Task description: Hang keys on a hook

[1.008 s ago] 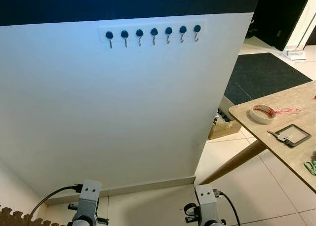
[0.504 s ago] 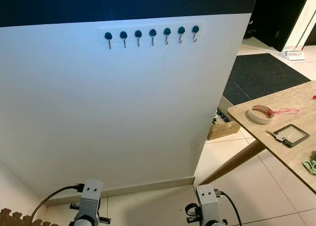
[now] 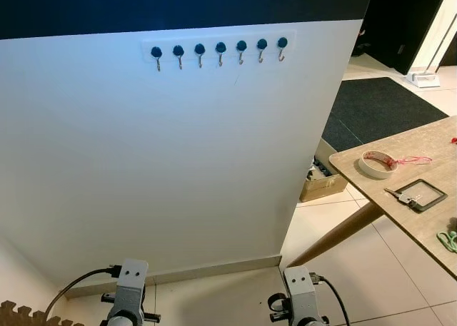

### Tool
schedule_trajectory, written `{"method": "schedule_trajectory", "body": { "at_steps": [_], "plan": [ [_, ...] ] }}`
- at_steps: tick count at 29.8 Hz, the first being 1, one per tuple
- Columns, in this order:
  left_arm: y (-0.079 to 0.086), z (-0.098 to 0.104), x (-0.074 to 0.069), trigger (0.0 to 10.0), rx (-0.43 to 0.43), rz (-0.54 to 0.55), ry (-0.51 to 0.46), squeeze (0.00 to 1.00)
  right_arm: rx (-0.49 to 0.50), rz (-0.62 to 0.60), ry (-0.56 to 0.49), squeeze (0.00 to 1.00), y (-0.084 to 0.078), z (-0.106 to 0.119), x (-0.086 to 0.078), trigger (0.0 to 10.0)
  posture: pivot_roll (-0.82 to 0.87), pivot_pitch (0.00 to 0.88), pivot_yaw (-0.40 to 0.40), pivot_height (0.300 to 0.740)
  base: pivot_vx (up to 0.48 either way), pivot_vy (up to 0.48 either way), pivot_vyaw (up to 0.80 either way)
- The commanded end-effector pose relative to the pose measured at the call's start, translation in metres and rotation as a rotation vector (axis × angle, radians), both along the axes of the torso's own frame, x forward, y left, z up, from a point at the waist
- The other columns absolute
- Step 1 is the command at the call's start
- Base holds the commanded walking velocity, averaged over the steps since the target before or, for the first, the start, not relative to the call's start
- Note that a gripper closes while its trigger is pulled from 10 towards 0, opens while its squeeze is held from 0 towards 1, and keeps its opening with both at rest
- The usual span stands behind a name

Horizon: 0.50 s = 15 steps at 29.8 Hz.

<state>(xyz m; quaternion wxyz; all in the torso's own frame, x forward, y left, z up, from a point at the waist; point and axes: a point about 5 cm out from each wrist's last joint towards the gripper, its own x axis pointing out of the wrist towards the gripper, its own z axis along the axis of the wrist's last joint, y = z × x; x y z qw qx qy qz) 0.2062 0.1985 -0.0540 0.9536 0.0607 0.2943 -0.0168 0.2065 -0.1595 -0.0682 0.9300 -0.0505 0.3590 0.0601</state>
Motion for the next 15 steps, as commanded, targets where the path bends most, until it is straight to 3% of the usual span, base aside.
{"method": "schedule_trajectory", "body": {
  "at_steps": [1,15],
  "plan": [
    [-0.0008,-0.0007,-0.0009,10.0,-0.017,0.014,0.003,0.02,-0.004,0.013,0.009,0.0,0.0015,-0.001,-0.0012,10.0,0.05,0.029,0.021,0.74,0.352,0.0,0.0],
    [0.0008,-0.0001,-0.0001,10.0,-0.012,0.019,0.0,0.02,-0.003,0.013,0.009,0.0,0.0023,-0.0008,-0.0006,10.0,0.05,0.026,0.021,0.74,0.367,0.0,0.0]
  ]
}}
